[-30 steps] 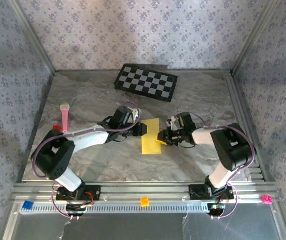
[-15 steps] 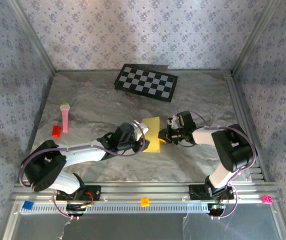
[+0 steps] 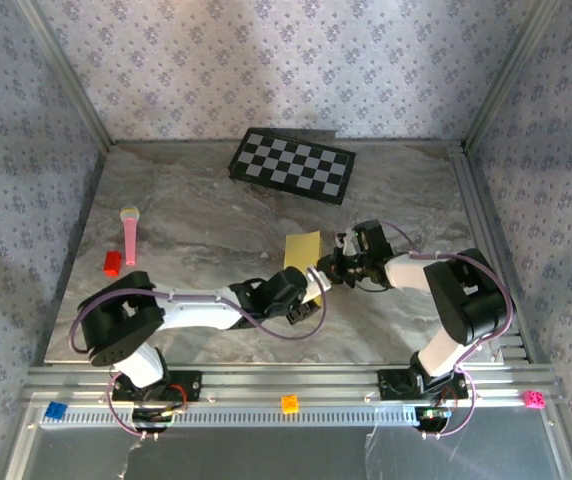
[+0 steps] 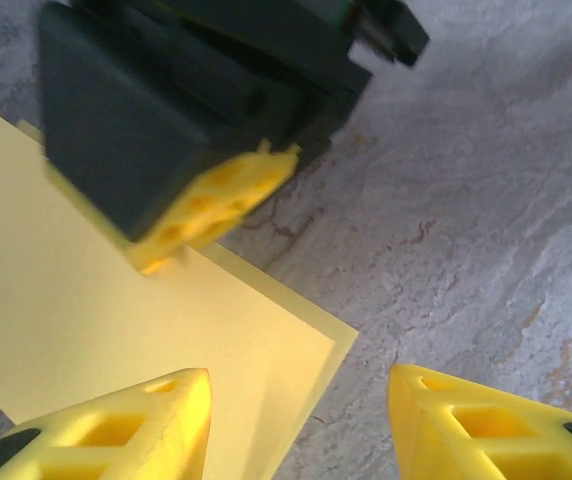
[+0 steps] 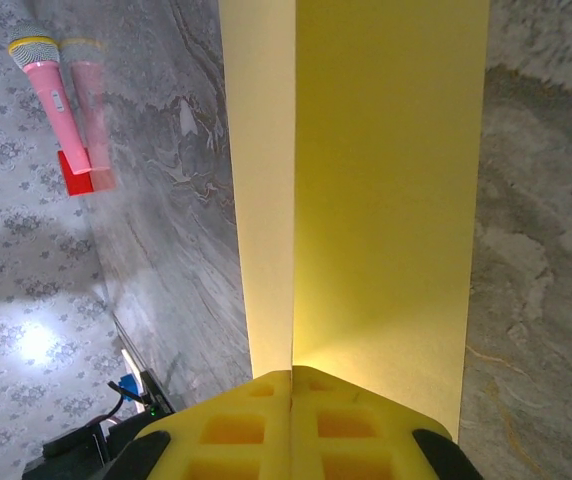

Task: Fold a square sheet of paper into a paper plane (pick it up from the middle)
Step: Fold the triangle a second time at the center of the table.

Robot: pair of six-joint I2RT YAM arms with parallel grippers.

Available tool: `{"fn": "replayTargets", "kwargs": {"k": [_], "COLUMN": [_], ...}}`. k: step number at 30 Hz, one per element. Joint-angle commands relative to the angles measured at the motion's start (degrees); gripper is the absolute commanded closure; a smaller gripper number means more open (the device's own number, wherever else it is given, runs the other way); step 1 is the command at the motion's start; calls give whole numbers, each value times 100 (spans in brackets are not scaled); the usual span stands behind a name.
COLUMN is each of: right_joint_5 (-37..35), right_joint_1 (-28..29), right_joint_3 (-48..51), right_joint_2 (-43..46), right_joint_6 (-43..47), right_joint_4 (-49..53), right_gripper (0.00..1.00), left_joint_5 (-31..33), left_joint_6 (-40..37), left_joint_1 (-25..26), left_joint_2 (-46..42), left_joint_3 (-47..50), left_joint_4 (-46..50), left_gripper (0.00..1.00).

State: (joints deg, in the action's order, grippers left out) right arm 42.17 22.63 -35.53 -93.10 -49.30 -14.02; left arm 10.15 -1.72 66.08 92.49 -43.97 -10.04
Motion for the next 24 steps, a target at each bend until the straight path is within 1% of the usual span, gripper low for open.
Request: {"fn": "replayTargets", "kwargs": {"k": [1,3,9,15,17,20,23,24], "right_joint_5": [-86,-93,-120,-92,-115,-115,-113,-119], "right_joint_1": [20,29,24,22,16,8,2,4], "right_joint_3": [-87,-83,-45,-30,-17,-7,4,13], "right_joint_2": [46,53,37,19,35,54,54,63], "right_joint_6": [-85,-88,-97,-115,-115,-115,-115,-115], "right_joint_4": [-88,-101,-127,-164,-165,-172,-172,-179], "right_gripper": [94,94,94,94,94,94,94,94], "left_joint_5": [615,991,1498,1553,1648,1519,1517,1495], "left_joint_6": [-160,-188,-229,-352,-370,-469,-504,-484], "left_joint_1": [173,297,416,419,421,414,405,400], "left_joint_2": [226,365,613,556,527,466,580,590], "left_joint_3": [-202,-237,-289,-158,-139,-39,-112,-112], "left_joint_4": [77,-67,-329,-586,-609,-720,-554,-545], "left_gripper": [49,48,46,46,49,50,55,59]}}
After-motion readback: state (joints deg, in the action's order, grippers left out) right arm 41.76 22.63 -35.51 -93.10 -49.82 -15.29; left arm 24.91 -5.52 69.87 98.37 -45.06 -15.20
